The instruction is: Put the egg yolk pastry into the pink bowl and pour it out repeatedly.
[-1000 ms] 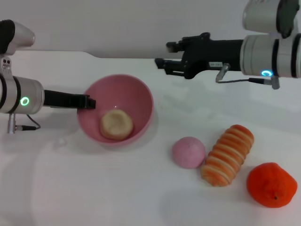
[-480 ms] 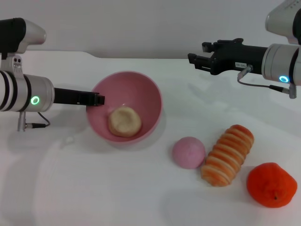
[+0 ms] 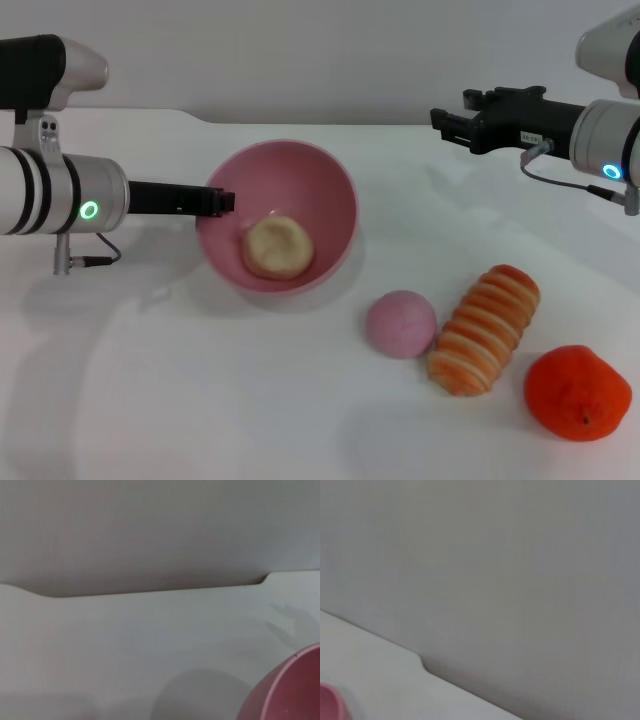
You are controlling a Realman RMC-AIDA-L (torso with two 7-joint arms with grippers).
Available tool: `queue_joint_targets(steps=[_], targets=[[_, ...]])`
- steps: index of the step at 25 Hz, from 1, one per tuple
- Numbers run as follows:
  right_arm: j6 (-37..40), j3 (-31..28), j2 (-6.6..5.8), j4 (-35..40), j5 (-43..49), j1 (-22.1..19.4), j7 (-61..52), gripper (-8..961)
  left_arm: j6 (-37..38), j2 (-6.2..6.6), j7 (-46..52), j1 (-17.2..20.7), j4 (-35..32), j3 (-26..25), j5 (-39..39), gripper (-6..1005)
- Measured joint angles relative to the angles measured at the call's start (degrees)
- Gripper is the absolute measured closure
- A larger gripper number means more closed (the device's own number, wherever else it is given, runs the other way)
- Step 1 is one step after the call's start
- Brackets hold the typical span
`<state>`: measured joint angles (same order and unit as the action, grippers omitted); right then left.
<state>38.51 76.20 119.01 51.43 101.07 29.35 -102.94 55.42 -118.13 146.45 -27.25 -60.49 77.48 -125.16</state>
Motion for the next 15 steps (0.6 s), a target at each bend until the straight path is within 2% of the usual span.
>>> queue_joint_targets(steps=[15], targets=[[-7.01,0.45,-0.05,-1.81,-2.38,0.70,0.02,417,-2.41,0.00,-0.19,-0.14,-0.07,0.75,1.26,999]])
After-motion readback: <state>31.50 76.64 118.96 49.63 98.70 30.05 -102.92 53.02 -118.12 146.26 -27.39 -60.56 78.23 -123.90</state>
